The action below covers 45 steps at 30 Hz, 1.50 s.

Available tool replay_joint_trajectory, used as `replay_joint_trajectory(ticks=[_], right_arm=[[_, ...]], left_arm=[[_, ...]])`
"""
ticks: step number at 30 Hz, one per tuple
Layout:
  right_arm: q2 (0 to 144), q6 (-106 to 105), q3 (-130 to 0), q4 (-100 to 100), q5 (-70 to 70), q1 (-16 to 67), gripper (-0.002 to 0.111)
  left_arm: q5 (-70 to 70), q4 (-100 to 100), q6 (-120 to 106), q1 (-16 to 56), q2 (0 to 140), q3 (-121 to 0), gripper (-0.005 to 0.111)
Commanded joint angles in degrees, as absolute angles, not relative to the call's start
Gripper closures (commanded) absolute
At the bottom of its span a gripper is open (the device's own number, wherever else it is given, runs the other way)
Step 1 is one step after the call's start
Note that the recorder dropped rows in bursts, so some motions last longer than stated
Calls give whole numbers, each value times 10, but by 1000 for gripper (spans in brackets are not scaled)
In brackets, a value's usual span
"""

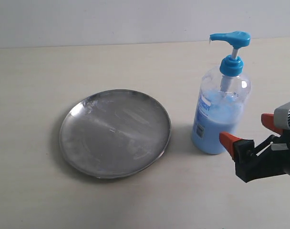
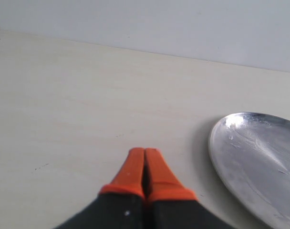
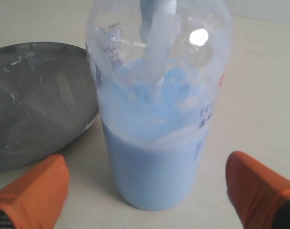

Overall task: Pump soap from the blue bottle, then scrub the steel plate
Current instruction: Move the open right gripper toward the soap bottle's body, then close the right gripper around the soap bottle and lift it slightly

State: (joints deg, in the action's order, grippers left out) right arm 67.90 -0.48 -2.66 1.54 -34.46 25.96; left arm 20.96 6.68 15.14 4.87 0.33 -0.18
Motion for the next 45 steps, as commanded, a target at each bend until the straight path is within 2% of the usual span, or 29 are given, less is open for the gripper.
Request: replay_joint_trajectory(ticks=[1, 15, 20, 45], right_arm=[[681, -10, -22, 4, -379, 260, 23], [810, -45, -83, 64, -434, 260, 23], [831, 28, -104, 0, -452, 260, 20], [952, 27, -186, 45, -477, 260, 20]], left_arm=[[208, 69, 150, 47, 0, 0, 107], [208, 69, 150, 47, 0, 0, 107], [208, 69, 150, 47, 0, 0, 107], [208, 69, 150, 47, 0, 0, 107]])
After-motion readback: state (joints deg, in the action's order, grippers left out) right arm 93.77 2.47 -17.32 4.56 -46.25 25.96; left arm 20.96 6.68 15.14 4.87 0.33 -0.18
